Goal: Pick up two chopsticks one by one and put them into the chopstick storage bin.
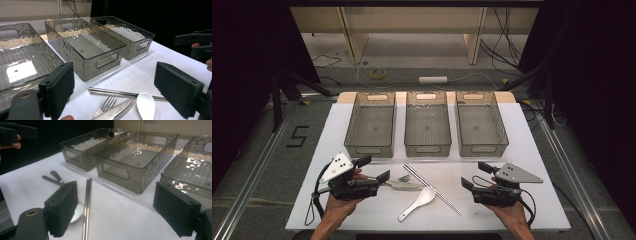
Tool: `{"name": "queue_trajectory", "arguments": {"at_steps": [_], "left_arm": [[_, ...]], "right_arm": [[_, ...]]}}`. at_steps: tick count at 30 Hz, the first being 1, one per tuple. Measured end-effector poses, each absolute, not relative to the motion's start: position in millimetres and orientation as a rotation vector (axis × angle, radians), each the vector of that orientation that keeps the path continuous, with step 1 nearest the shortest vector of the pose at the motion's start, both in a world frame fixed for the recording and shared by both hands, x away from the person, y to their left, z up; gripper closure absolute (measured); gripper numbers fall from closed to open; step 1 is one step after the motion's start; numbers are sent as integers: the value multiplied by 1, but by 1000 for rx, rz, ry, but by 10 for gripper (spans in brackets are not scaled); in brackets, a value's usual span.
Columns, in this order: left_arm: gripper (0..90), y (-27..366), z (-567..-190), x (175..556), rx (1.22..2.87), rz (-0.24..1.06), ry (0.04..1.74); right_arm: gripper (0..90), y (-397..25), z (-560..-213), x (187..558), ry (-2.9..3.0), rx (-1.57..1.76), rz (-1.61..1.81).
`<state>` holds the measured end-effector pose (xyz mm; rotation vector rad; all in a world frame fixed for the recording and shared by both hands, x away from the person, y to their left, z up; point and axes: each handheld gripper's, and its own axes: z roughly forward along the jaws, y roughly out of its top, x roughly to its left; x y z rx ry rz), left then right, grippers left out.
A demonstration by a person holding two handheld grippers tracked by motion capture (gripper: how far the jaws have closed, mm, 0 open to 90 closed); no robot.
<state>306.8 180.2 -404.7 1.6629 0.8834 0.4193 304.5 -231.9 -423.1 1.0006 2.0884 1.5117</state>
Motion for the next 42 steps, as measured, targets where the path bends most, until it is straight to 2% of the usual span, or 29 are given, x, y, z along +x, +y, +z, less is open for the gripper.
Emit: {"name": "queue_trajectory", "arguments": {"at_steps": [13,20,29,42], "left_arm": [[162,180,-404,307,1662,415,882],[161,180,-404,307,1658,410,882],[162,180,-404,307,1655,409,883],[162,181,-404,307,1644,402,880]], "right_arm": [[217,-231,-420,307,2123,996,1479],[242,-222,-409,317,2271,926,1274],[255,-197,-389,340,2432,905,1106],[256,-164,-396,362,2590,870,949]]}}
